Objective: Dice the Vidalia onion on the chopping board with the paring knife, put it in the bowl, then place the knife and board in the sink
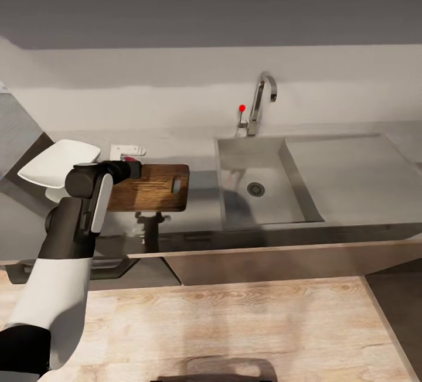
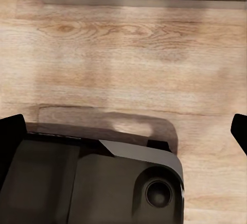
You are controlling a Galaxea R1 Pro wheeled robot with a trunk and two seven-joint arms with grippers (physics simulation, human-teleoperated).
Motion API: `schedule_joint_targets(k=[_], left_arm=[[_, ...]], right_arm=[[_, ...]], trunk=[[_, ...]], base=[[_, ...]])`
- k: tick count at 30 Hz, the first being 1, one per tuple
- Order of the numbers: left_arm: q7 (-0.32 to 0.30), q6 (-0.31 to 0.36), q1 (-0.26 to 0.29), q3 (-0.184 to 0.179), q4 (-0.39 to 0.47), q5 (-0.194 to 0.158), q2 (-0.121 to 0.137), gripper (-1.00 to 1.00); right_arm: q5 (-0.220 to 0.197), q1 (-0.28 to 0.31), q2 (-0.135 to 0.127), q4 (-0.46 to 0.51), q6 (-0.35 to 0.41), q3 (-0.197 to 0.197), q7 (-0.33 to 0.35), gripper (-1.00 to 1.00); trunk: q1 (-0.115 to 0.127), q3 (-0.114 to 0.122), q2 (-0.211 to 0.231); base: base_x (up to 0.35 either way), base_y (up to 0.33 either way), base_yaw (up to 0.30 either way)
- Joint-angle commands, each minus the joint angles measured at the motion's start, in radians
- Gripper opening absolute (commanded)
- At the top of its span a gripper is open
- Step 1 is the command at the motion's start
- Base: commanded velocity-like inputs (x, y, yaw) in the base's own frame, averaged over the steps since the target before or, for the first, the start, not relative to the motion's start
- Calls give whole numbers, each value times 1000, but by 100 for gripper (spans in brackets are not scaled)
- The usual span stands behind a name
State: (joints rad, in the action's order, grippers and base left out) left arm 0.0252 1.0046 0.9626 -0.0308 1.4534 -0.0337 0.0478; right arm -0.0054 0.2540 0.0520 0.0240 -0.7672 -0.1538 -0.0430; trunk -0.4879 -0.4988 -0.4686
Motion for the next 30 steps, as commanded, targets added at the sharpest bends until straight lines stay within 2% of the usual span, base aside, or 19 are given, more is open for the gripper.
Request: schedule_joint_targets(k=[1,30], left_arm=[[2,4,1,-1,-5,-3,1,-100],[2,2,1,-1,-94,-3,0,-100]], right_arm=[[-1,1,0,-1,-3,-6,-5,100],[-1,1,1,-1,-3,-6,-5,100]], trunk=[[0,-1,-1],[0,-1,-1]], base=[[0,0,0],[0,0,0]])
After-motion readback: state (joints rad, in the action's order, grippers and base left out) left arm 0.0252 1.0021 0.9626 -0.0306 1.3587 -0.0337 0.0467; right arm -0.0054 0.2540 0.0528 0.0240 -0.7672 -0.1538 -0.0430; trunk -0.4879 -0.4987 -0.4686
